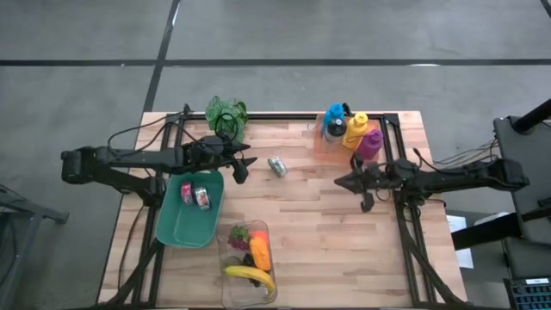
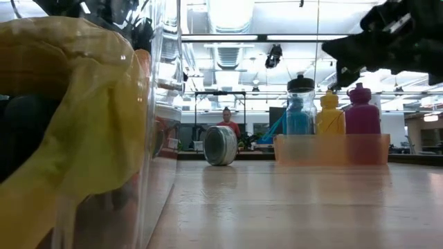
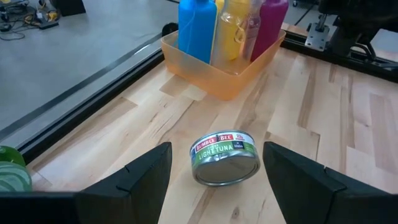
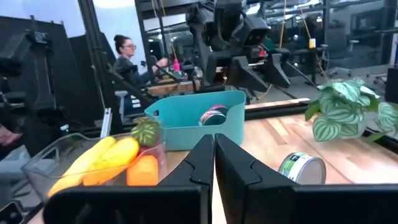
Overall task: Pick & Place Food Item
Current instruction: Put the green tuna can into the blue bin
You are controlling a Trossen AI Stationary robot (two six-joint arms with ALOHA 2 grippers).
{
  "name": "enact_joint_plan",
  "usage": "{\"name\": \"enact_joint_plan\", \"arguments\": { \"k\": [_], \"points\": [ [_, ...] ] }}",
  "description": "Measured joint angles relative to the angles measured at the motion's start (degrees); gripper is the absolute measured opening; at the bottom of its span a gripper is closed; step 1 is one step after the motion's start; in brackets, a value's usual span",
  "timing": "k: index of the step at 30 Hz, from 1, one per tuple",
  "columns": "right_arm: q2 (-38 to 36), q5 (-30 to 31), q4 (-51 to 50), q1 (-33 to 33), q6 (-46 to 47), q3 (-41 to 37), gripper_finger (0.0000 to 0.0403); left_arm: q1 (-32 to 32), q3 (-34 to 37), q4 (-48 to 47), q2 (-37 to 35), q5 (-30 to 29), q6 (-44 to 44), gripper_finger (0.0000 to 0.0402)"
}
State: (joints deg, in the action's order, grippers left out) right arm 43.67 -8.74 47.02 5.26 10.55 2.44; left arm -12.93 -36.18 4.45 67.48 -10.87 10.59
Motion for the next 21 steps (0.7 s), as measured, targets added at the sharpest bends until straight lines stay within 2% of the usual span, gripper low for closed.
{"name": "enact_joint_plan", "arguments": {
  "k": [6,15,21],
  "points": [
    [-4.7,-0.14,-4.09,0.0,1.43,-1.95,0.0012,0.0,0.0,0.02,0.0,0.0,0.41,0.0259],
    [-5.36,-0.25,-12.53,0.0,1.31,-1.93,0.0012,0.04,0.0,0.0,0.0,0.48,0.37,0.0259],
    [-4.92,-0.26,-15.61,0.0,1.42,-1.93,0.0012,0.04,-2.6,-0.34,0.01,6.47,-4.47,0.0259]
  ]
}}
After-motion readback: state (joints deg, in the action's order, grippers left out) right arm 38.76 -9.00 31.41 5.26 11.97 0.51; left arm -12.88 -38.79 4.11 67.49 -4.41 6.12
